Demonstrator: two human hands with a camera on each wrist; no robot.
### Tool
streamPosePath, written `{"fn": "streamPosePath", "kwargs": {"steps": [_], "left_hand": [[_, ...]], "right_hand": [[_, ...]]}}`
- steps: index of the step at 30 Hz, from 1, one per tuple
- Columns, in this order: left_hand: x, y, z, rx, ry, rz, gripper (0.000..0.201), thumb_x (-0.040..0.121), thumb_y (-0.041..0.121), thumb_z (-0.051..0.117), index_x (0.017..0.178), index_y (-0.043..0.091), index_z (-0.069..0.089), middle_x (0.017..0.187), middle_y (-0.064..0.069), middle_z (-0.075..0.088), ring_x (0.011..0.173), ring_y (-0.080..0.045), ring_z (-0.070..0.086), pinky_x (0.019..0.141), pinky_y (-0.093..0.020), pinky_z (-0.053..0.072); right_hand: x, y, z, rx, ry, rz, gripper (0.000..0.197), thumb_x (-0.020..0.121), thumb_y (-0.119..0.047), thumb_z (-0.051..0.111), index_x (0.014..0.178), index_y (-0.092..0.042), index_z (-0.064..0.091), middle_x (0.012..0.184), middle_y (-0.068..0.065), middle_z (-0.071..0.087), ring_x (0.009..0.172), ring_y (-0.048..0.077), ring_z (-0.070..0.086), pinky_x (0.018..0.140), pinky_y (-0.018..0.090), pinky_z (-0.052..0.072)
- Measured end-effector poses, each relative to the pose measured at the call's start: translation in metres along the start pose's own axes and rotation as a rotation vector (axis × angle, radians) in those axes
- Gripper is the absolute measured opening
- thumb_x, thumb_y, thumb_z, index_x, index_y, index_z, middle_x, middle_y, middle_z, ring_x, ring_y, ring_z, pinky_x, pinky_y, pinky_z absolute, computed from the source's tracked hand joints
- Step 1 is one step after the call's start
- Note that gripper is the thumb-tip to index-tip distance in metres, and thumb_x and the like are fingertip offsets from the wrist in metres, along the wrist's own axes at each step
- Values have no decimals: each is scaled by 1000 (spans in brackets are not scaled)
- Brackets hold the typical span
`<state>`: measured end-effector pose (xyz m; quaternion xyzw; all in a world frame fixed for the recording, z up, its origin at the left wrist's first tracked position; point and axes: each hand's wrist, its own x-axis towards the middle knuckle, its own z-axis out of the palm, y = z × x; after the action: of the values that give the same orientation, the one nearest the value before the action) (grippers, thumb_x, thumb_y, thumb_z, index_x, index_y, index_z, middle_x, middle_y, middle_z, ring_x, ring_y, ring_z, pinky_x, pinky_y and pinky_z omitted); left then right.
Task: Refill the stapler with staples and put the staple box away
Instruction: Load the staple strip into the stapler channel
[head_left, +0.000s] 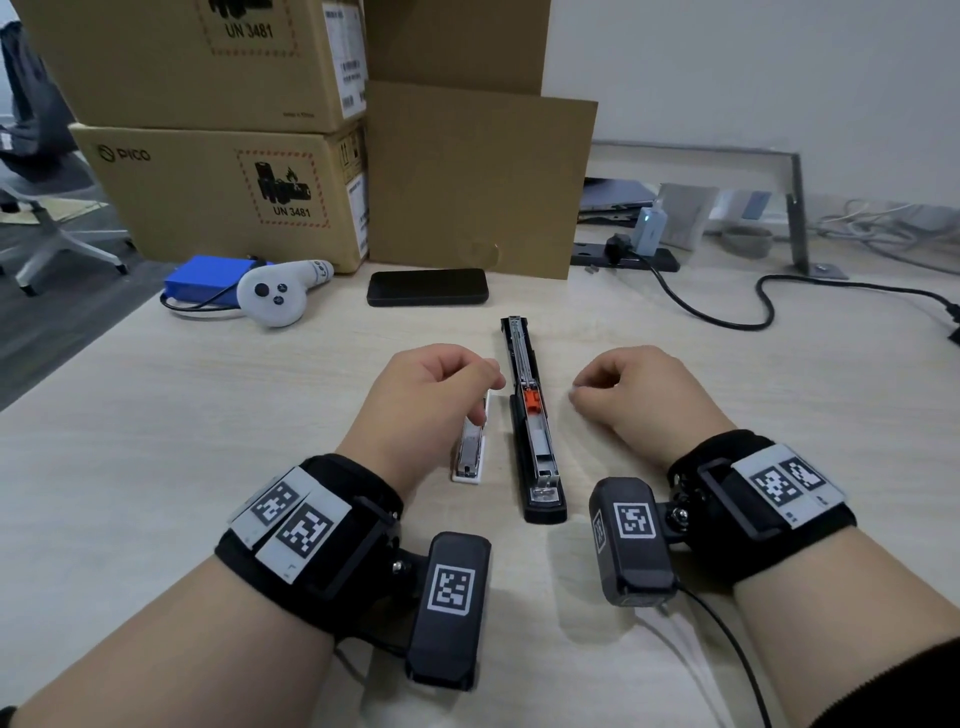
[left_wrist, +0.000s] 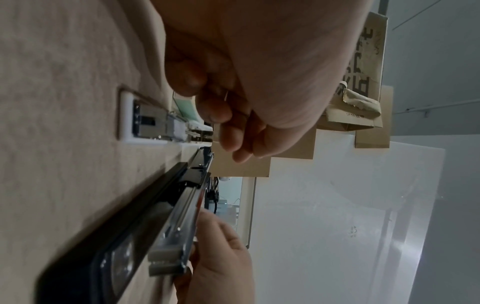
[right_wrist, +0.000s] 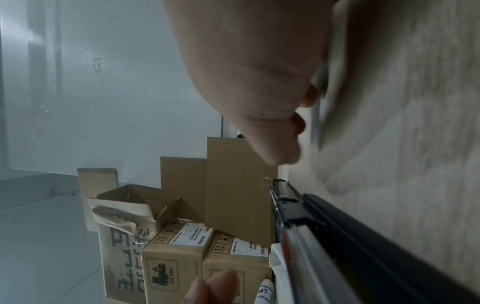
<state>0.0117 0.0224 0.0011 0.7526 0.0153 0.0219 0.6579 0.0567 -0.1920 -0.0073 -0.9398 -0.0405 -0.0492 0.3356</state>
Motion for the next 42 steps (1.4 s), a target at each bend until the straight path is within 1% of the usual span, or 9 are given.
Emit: {"fn": "streamPosePath", "kwargs": {"steps": [4, 7, 10, 13, 22, 25, 33, 38, 42], "left_hand": [[-1, 1, 0, -72, 19, 7, 13, 95, 19, 66, 91, 11, 76, 73, -1, 72, 55, -10, 56, 39, -20, 38], [-5, 3, 1, -99, -21, 35, 11, 95, 16, 67, 100, 15, 77, 85, -4, 79, 61, -9, 62, 39, -21, 42], [-6, 5, 3, -93, -69, 74, 15, 96, 16, 67, 106, 18, 79, 72, -6, 72, 54, -12, 58, 38, -21, 41], [-7, 4, 3, -105, -104, 80, 17, 96, 15, 67, 104, 22, 79, 67, -7, 67, 46, -9, 54, 39, -21, 42], [-4, 3, 5, -348, -206, 13, 15, 96, 8, 64, 104, 10, 77, 91, -9, 80, 84, -19, 77, 54, -25, 58], [-5, 4, 5, -400, -241, -24, 13, 94, 14, 65, 100, 13, 77, 88, -6, 79, 82, -18, 77, 54, -26, 57], [-3, 4, 3, -500, -254, -69, 14, 77, 15, 73, 90, 11, 77, 85, -7, 79, 78, -13, 76, 50, -23, 56], [1, 1, 2, -437, -136, -56, 11, 88, 2, 72, 87, 12, 75, 76, -1, 76, 75, -12, 72, 53, -25, 57], [2, -2, 1, -377, -66, -61, 9, 86, 6, 76, 86, 14, 75, 82, -2, 74, 77, -13, 72, 54, -26, 58]], "right_hand": [[-7, -12, -1, 373, 145, -96, 5, 87, -22, 74, 82, -24, 76, 75, -11, 69, 63, -2, 58, 63, 14, 43], [-17, -26, 2, 456, 90, -275, 8, 88, -18, 76, 90, -27, 76, 82, -11, 69, 67, -2, 55, 65, 9, 42], [-21, -32, 8, 453, 9, -381, 12, 88, -13, 77, 95, -23, 75, 86, -7, 68, 68, -1, 54, 65, 8, 41], [-20, -31, 9, 516, -19, -366, 15, 86, -11, 79, 91, -23, 72, 83, -6, 67, 64, 6, 55, 62, 13, 45], [-22, -33, 11, 477, -49, -505, 37, 88, -13, 71, 114, -39, 71, 95, -4, 62, 80, 16, 60, 78, 30, 54], [-24, -35, 10, 543, -42, -494, 29, 84, -10, 74, 103, -32, 75, 91, -5, 65, 74, 7, 59, 74, 34, 56], [-20, -33, 11, 682, -17, -396, 19, 79, -14, 78, 77, -32, 72, 73, -7, 69, 63, 14, 61, 63, 25, 53], [-16, -30, 12, 644, 50, -342, 12, 83, -17, 78, 80, -28, 74, 84, 12, 74, 73, 33, 64, 75, 46, 56], [-13, -25, 12, 647, 16, -260, 18, 82, -7, 82, 82, -24, 74, 76, -2, 74, 71, 11, 66, 66, 24, 52]]}}
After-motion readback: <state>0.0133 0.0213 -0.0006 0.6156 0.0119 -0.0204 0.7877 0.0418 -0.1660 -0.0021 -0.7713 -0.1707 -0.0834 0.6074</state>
